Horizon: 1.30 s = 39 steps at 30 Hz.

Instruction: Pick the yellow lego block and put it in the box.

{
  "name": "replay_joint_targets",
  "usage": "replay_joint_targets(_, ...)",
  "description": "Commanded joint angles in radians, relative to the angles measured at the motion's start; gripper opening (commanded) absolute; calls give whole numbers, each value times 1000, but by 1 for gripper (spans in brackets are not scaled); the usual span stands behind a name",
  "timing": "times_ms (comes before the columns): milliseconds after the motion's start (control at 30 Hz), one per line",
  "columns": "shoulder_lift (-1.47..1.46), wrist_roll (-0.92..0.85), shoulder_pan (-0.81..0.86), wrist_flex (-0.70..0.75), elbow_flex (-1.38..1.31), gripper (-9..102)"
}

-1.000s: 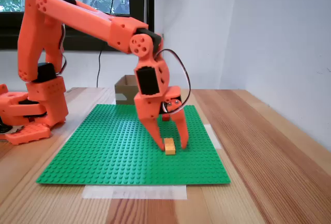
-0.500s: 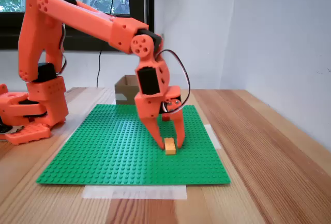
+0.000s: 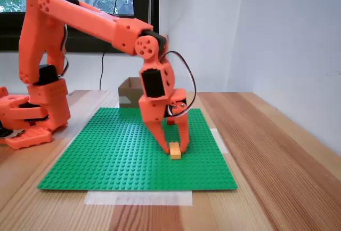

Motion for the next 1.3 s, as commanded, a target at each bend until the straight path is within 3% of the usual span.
replay_joint_targets(0,2,8,0,-9,-3,12)
replay_joint_targets(1267,69,-8,8,-12,15,6)
